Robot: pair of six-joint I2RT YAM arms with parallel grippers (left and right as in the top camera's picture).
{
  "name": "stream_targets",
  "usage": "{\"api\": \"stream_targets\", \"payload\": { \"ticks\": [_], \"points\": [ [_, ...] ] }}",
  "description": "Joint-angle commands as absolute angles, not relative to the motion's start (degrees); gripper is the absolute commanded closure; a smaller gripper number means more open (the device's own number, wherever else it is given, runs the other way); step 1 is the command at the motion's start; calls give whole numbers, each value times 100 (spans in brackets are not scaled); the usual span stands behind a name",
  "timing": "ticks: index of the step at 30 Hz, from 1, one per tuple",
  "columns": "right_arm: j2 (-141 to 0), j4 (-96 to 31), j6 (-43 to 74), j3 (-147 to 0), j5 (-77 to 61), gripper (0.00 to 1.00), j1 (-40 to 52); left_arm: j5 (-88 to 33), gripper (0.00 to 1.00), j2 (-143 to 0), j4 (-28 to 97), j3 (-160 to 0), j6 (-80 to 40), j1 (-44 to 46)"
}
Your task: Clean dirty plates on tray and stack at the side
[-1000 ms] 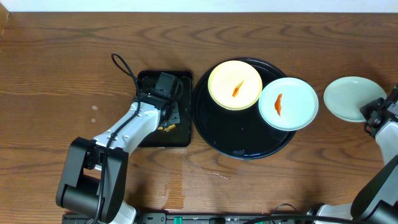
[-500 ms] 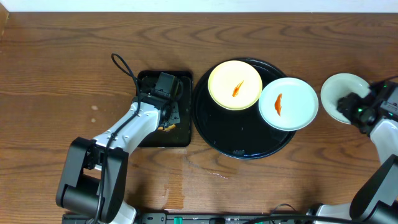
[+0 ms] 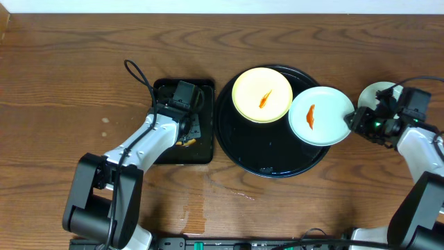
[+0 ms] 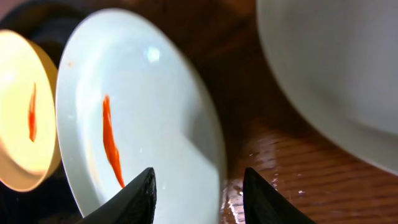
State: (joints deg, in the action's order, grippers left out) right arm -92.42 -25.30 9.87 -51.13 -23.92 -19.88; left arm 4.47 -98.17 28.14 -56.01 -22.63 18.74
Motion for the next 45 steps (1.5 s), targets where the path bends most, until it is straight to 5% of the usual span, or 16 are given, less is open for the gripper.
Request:
{"api": "stream_targets", "payload": {
  "ticks": [1, 18, 33, 45],
  "points": [
    [-9227, -2543, 849, -5009, -2187, 59, -1857, 495, 92, -9828, 2827, -5561, -2257, 1839],
    [-9227, -2969, 851, -5006, -1776, 99, -1791, 495, 92, -9828, 2845, -5561, -2257, 1839],
    [-9227, -3649, 720, -5006, -2331, 99, -1702, 495, 92, -9828, 2842, -5561, -2257, 1839],
    [-9227, -3765, 873, -5006, -2399, 99, -576, 495, 92, -9828, 2842, -5561, -2257, 1839]
  ]
}}
